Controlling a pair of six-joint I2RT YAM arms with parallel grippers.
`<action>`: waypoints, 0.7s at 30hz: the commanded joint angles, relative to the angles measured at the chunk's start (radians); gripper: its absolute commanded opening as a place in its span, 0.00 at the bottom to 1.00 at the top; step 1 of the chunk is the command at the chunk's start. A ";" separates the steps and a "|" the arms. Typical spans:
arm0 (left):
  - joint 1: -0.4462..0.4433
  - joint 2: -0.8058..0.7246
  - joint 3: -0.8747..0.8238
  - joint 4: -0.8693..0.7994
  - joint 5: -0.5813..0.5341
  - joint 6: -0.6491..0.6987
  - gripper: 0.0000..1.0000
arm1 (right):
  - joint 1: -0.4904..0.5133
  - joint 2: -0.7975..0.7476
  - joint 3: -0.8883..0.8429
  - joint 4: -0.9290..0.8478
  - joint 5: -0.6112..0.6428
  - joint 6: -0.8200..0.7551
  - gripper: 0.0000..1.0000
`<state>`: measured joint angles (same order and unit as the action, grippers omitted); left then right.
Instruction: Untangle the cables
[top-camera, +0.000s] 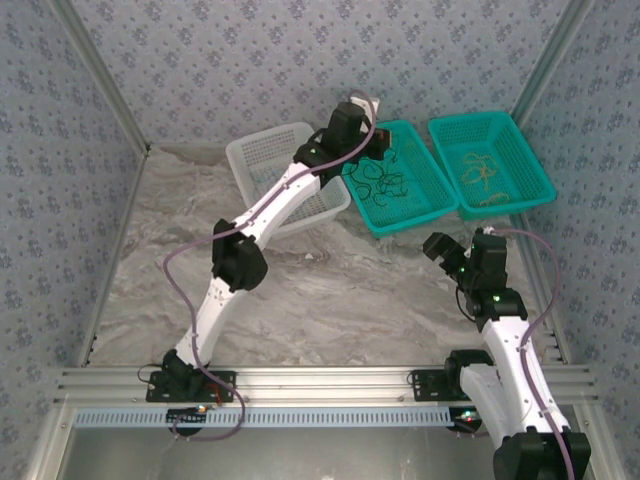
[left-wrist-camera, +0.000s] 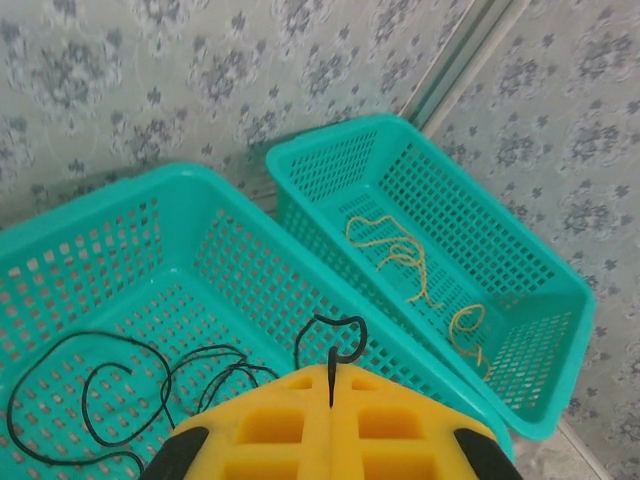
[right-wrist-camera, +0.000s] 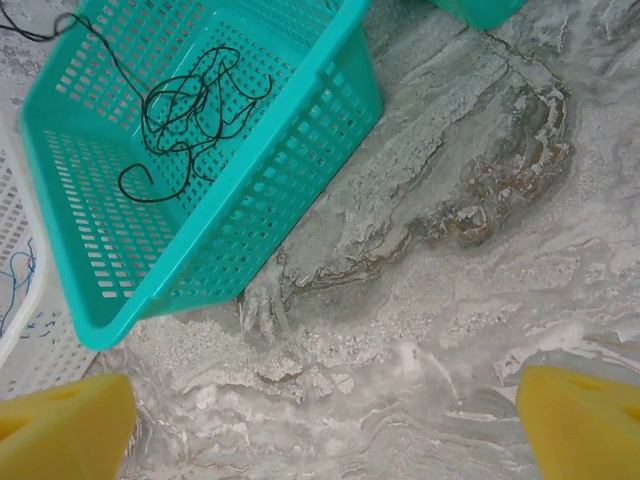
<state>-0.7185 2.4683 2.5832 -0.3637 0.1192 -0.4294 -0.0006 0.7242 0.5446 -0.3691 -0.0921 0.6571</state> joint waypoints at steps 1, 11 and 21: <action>0.001 0.042 0.041 0.019 0.025 -0.069 0.00 | -0.006 -0.012 0.024 -0.025 0.014 -0.019 1.00; 0.012 0.058 0.054 -0.080 0.114 -0.116 0.62 | -0.010 -0.012 0.025 -0.024 0.007 -0.020 1.00; 0.019 -0.138 -0.036 -0.236 0.141 -0.002 0.99 | -0.022 0.040 0.018 0.040 0.080 -0.018 1.00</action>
<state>-0.7010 2.4866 2.5847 -0.5571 0.2337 -0.4828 -0.0120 0.7448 0.5449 -0.3569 -0.0731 0.6544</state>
